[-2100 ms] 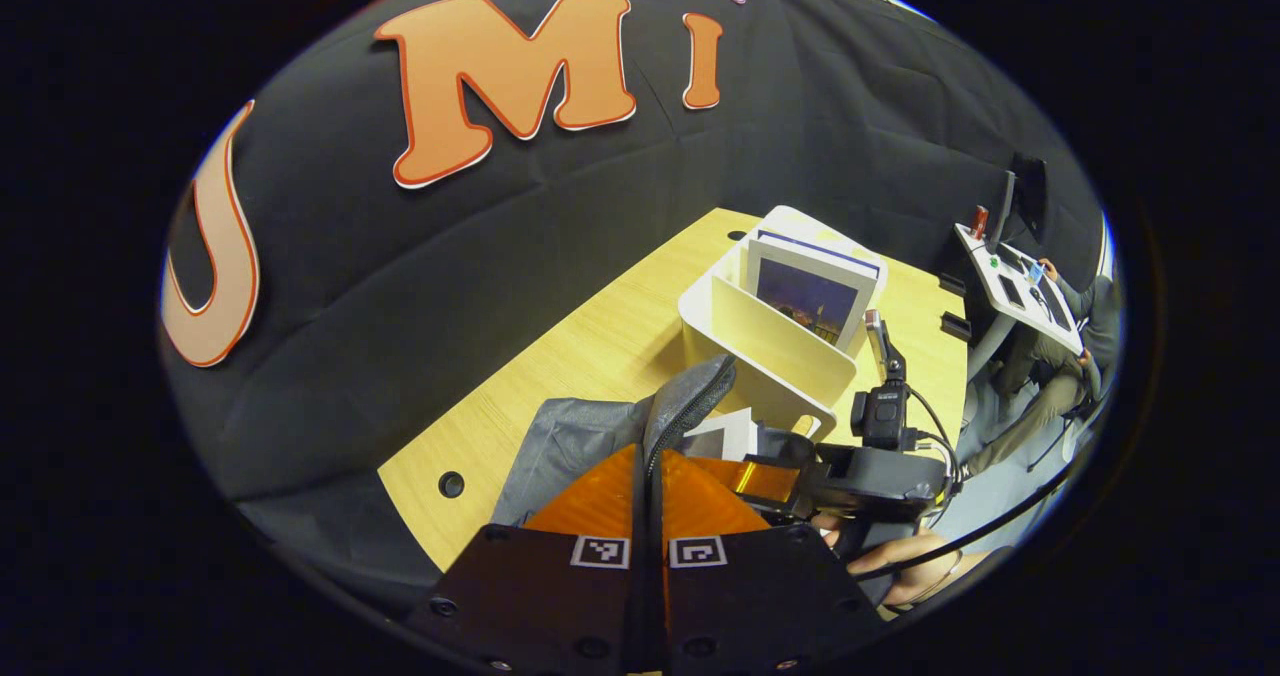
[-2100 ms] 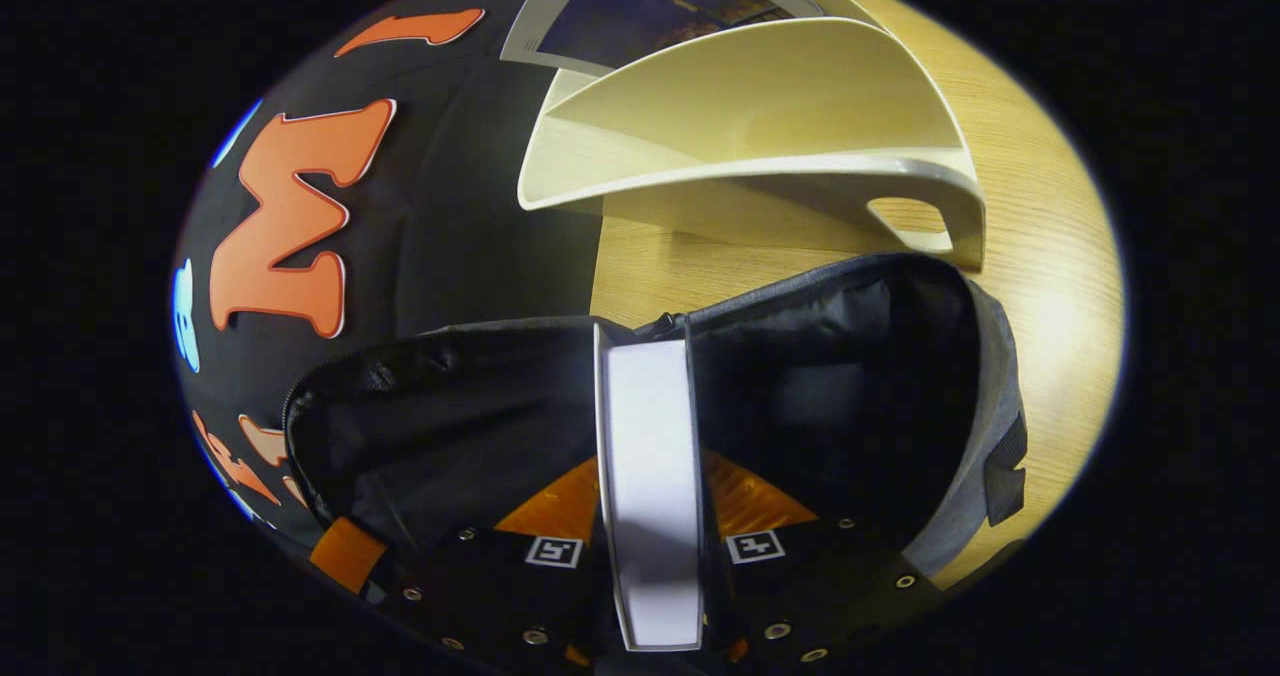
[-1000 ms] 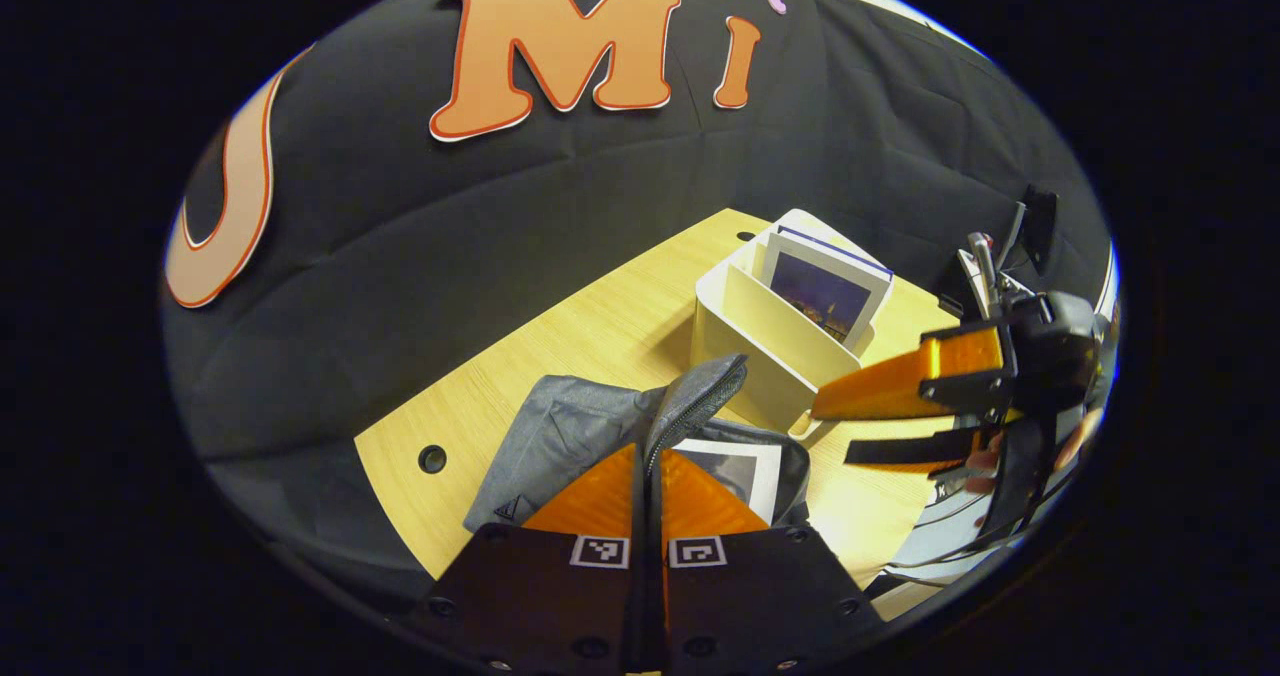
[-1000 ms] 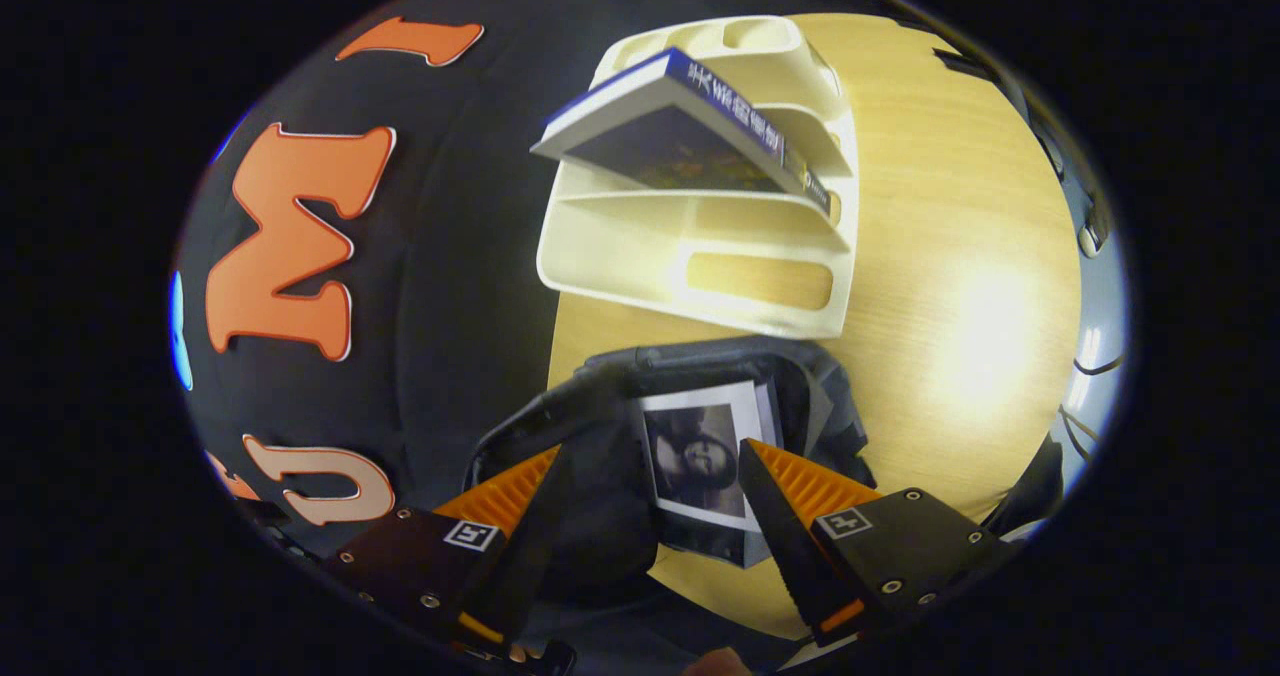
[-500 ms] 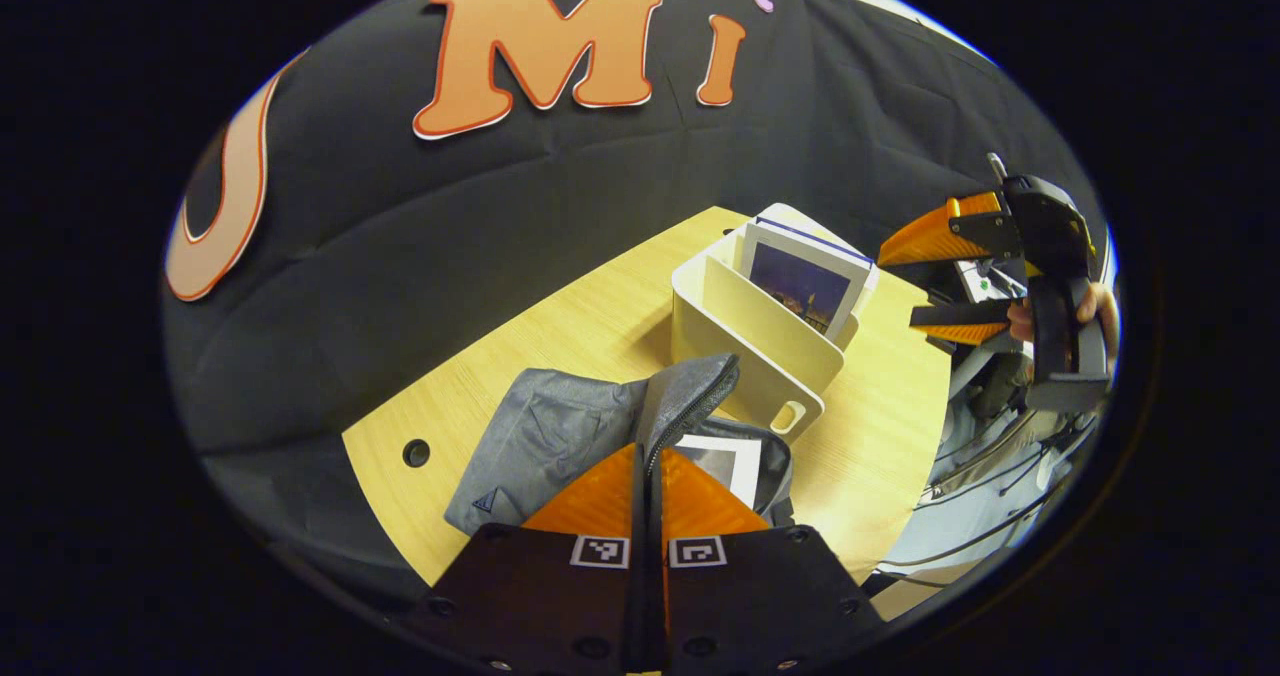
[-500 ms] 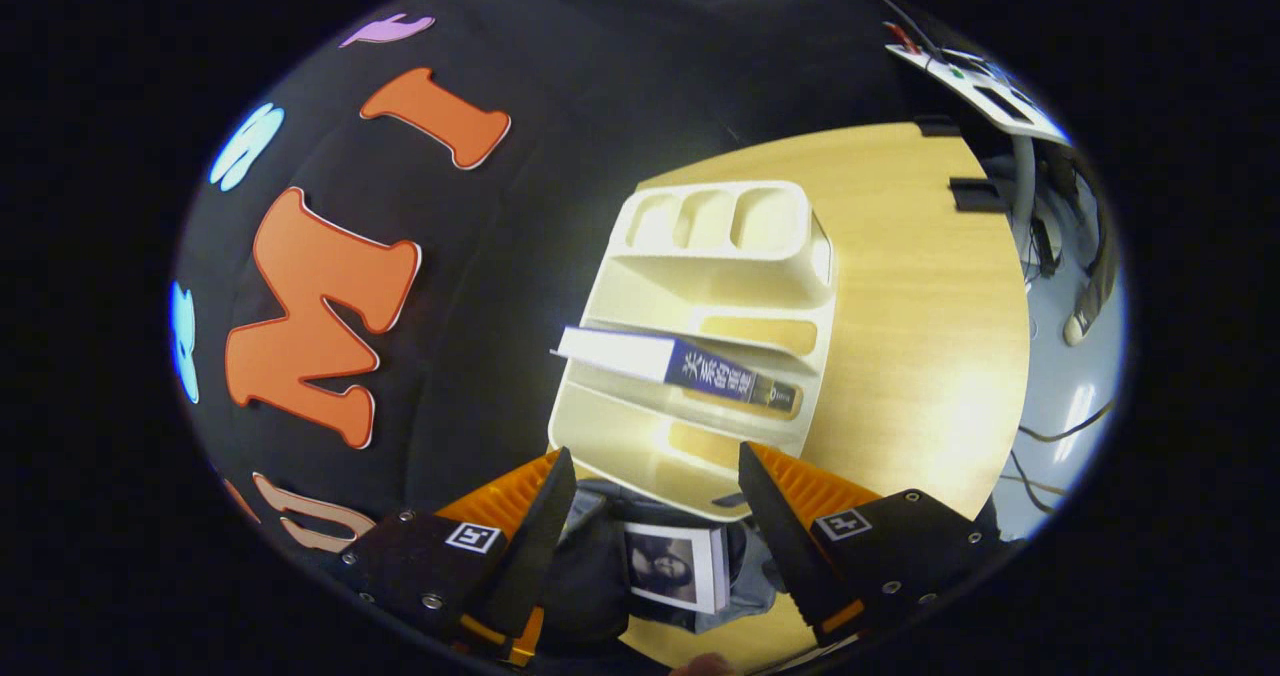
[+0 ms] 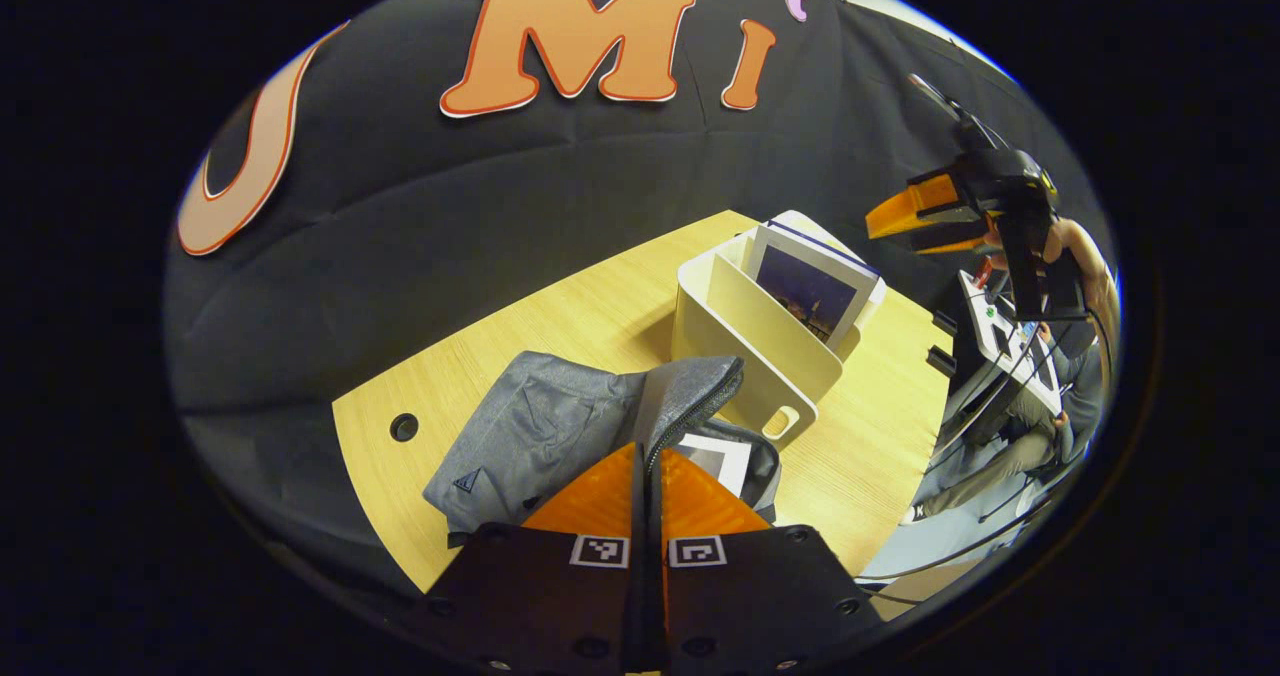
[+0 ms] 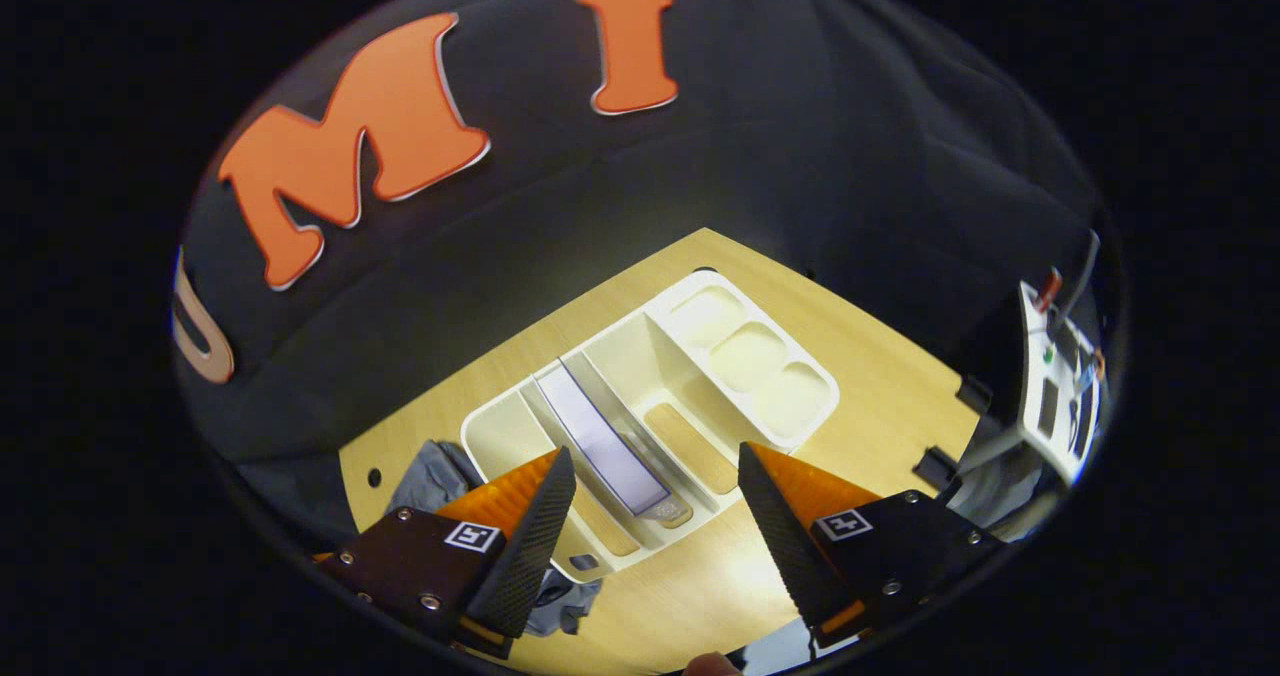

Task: Open the schoolbag, grab two books from the bookshelf and put them into the schoolbag.

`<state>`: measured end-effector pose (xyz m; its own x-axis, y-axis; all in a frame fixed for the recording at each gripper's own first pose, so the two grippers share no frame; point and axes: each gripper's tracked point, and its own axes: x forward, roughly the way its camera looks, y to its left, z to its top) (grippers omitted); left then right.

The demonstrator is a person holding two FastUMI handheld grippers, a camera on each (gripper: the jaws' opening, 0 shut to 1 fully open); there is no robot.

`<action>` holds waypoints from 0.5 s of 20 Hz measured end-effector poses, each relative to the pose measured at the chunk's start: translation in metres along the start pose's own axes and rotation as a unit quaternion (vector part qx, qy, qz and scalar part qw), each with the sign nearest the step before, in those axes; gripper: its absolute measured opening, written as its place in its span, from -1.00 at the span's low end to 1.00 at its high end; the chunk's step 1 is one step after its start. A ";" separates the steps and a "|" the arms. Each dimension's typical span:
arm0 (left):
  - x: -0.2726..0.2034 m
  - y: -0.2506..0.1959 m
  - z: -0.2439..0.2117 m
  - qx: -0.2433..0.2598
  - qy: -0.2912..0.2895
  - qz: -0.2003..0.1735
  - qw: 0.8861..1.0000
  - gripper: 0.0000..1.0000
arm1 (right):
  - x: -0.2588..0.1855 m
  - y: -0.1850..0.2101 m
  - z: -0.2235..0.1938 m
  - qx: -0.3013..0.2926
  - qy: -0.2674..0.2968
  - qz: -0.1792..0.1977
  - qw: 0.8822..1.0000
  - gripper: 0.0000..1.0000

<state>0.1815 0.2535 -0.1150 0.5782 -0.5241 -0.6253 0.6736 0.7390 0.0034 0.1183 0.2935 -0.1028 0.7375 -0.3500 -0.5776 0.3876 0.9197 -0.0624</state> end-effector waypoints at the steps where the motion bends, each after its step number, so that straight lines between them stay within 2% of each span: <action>1: 0.002 0.000 0.000 -0.003 0.001 0.002 1.000 -0.99 | 0.005 0.009 0.004 -0.024 0.010 0.008 1.000 0.97; 5: 0.004 -0.001 0.001 -0.020 0.001 0.016 1.000 -0.99 | 0.036 0.023 0.011 -0.131 0.058 -0.003 0.990 0.97; 10: 0.005 -0.003 -0.005 -0.048 0.003 0.028 0.998 -0.99 | 0.083 0.032 -0.009 -0.174 0.137 0.002 0.975 0.99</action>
<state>0.1798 0.2513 -0.1219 0.6107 -0.4792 -0.6305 0.5934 0.8041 -0.0363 0.1869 0.2952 -0.1604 0.5446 -0.3287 -0.7716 0.1389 0.9426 -0.3036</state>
